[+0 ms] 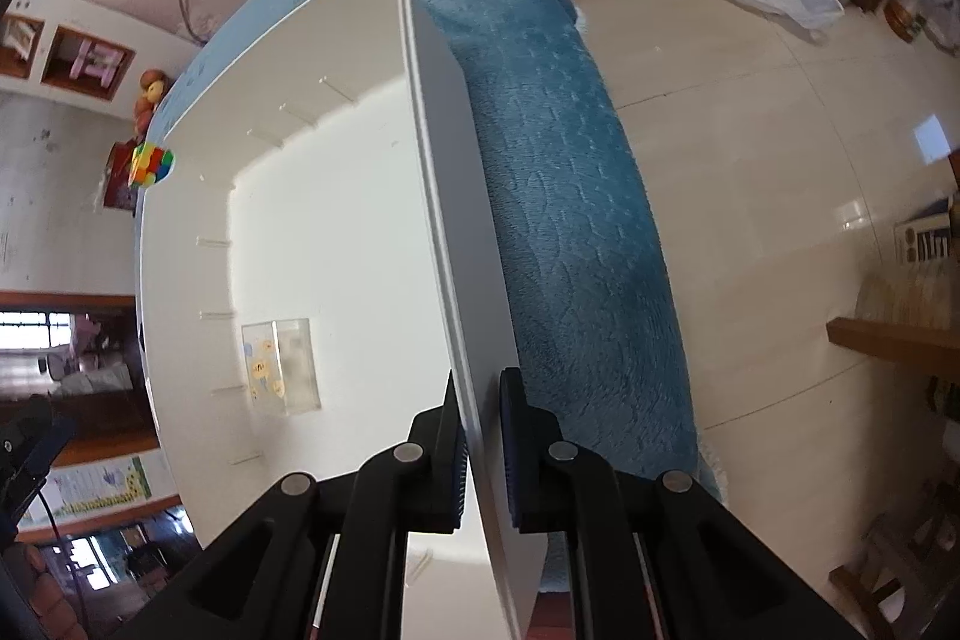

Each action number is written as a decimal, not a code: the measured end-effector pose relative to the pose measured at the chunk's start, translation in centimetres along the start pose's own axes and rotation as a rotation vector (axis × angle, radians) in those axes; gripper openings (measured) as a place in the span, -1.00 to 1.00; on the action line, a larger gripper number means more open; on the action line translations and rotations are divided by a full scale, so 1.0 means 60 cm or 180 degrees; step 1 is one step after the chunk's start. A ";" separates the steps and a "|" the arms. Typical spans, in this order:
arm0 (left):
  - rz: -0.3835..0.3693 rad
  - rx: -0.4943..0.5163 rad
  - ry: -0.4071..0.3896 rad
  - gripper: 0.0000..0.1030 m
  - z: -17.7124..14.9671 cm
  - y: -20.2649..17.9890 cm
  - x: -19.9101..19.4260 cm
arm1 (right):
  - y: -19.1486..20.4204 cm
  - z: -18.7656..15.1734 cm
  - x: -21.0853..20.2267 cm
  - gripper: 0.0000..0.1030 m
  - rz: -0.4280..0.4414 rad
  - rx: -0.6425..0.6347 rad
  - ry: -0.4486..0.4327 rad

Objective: Organize rigid objects
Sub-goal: 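Lower the clear box into the tray and open the left gripper, then move the left gripper to the white charger and close on it, then carry the white charger into the tray and release it with the left gripper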

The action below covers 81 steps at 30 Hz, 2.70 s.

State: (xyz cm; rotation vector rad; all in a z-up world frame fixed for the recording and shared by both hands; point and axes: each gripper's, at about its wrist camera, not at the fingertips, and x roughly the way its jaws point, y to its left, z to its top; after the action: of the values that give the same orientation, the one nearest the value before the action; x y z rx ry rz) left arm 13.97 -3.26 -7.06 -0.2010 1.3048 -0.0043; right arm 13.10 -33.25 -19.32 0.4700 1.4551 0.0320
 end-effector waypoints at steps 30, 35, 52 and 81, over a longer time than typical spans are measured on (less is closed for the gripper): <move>0.0140 -0.0169 0.0952 0.56 0.045 0.293 0.109 | 0.004 -0.030 -0.004 -0.71 -0.0350 0.1252 -0.0448; -0.0024 -0.0155 0.1207 0.55 0.054 0.308 0.147 | 0.010 -0.036 -0.005 -0.64 -0.0436 0.1376 -0.0521; -0.0250 -0.0019 0.1681 -0.04 0.078 0.306 0.229 | 0.016 -0.046 -0.005 -0.55 -0.0673 0.1503 -0.0711; -0.0279 -0.0642 0.1214 -0.32 0.013 0.310 0.121 | -0.016 -0.040 0.030 -0.74 -0.0388 0.1295 -0.0088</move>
State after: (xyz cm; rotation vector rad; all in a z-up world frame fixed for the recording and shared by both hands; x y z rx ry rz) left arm 14.57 14.27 -16.58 -0.4460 1.6763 0.0151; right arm 10.79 -32.88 -21.44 0.7070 1.4630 -0.3724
